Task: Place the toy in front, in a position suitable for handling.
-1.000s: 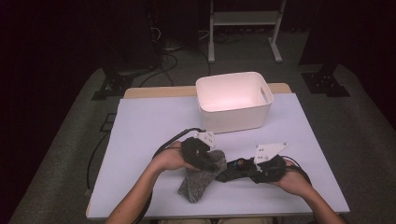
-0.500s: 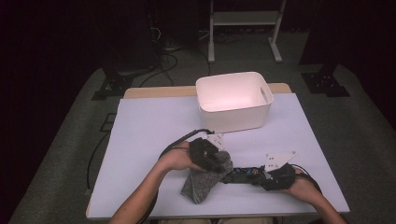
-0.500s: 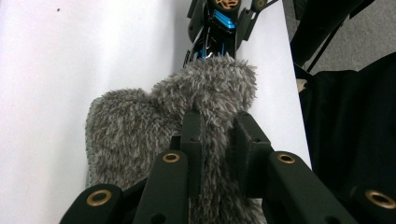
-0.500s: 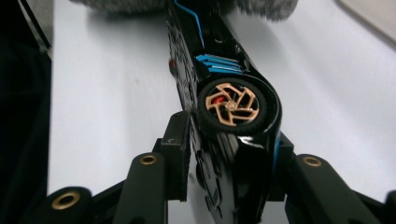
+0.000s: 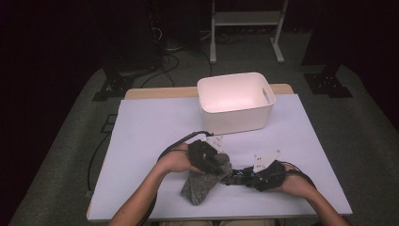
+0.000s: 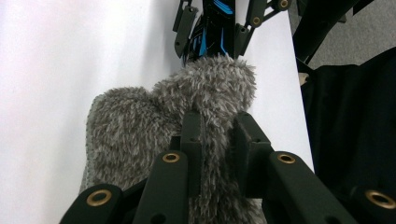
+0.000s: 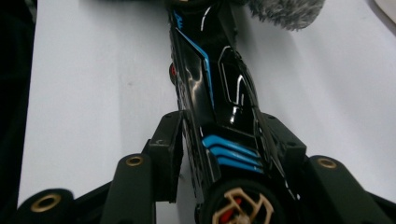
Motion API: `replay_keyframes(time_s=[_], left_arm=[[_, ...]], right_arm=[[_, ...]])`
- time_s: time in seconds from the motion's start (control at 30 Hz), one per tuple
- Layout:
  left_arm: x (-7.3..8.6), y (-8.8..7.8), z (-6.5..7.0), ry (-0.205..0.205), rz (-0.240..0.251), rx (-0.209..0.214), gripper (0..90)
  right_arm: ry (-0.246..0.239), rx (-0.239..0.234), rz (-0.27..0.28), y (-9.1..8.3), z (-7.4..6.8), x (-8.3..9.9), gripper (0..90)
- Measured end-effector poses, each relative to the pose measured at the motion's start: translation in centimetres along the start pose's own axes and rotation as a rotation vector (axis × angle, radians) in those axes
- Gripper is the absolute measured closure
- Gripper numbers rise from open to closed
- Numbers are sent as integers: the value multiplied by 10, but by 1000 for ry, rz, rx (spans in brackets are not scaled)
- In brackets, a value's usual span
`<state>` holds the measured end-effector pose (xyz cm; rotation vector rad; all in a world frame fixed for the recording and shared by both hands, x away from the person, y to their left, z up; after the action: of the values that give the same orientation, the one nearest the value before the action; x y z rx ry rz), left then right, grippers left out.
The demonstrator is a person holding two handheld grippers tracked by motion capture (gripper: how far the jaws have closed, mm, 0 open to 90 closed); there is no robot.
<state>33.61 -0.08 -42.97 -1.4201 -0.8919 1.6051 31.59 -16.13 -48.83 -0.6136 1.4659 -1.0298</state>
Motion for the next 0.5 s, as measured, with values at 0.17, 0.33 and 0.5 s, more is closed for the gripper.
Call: replay_keyframes(time_s=[0.17, 0.33, 0.5], left_arm=[[9, -10, 0, -19, 17, -10, 759], [23, -25, 1, -34, 14, -40, 759], [38, -43, 3, -49, 20, -68, 759]], right_arm=[[1, -50, 37, 2, 1, -6, 561], [-37, -86, 56, 13, 1, -24, 560], [-94, -113, 65, 25, -4, -53, 560]])
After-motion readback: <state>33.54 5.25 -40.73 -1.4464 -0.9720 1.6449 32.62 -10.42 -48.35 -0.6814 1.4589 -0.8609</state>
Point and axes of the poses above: each handheld gripper's, and its own axes: y roughly forward along the jaws, x roughly out of its underside, z roughly to its right, the point moved 7 cm from there along y, roughly forward along the jaws, and after that the axes turned 11 degrees about -z, right-handed, at the moved point
